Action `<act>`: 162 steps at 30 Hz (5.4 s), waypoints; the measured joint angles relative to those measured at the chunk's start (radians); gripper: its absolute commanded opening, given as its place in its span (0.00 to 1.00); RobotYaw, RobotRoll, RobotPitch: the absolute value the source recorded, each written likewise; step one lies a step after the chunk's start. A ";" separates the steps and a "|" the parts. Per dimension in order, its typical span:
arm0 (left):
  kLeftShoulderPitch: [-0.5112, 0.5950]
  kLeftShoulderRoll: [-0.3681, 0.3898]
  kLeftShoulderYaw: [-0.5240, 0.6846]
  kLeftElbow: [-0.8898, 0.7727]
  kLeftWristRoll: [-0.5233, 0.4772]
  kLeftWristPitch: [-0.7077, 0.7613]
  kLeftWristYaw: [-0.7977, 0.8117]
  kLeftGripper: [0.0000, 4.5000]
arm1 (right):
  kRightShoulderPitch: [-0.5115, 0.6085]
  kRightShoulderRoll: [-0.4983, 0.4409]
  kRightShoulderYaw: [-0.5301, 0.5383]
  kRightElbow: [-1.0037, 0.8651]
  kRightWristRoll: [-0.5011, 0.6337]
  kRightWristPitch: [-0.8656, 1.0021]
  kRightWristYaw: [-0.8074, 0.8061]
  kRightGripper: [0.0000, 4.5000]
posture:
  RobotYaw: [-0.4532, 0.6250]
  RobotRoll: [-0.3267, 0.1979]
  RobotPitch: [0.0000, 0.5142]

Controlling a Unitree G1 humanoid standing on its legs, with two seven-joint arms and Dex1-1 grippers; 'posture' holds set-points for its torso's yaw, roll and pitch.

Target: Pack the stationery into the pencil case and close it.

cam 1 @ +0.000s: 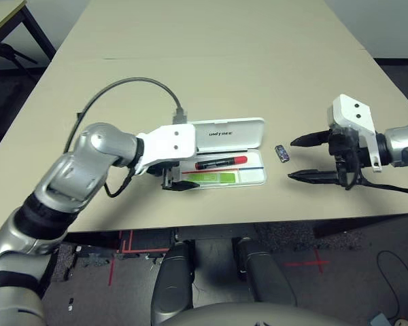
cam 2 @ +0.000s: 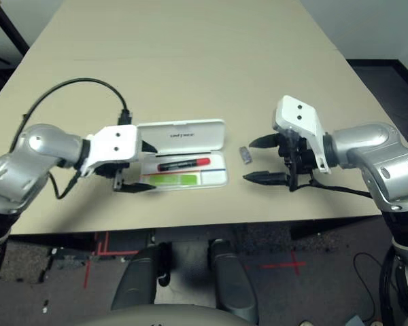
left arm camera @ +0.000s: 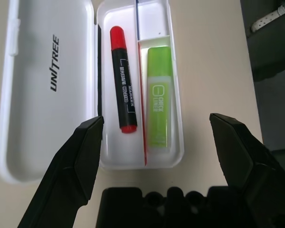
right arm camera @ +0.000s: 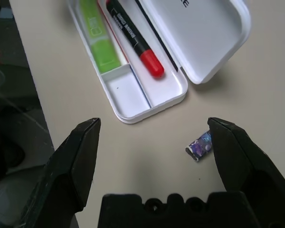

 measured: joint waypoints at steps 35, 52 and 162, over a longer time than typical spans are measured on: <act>0.017 0.026 0.158 -0.045 -0.210 -0.034 0.005 1.00 | -0.101 0.398 -0.047 -0.045 -0.063 0.711 -0.758 1.00 | 0.38 0.62 0.37; 0.020 0.039 0.158 -0.076 -0.212 -0.025 0.032 1.00 | -0.069 0.429 0.022 0.054 -0.096 0.555 -0.782 1.00 | 0.39 0.62 0.37; 0.051 0.075 0.121 -0.035 -0.169 -0.041 0.051 1.00 | -0.292 0.081 0.225 0.424 -0.219 -0.318 0.436 0.99 | 0.41 0.62 0.32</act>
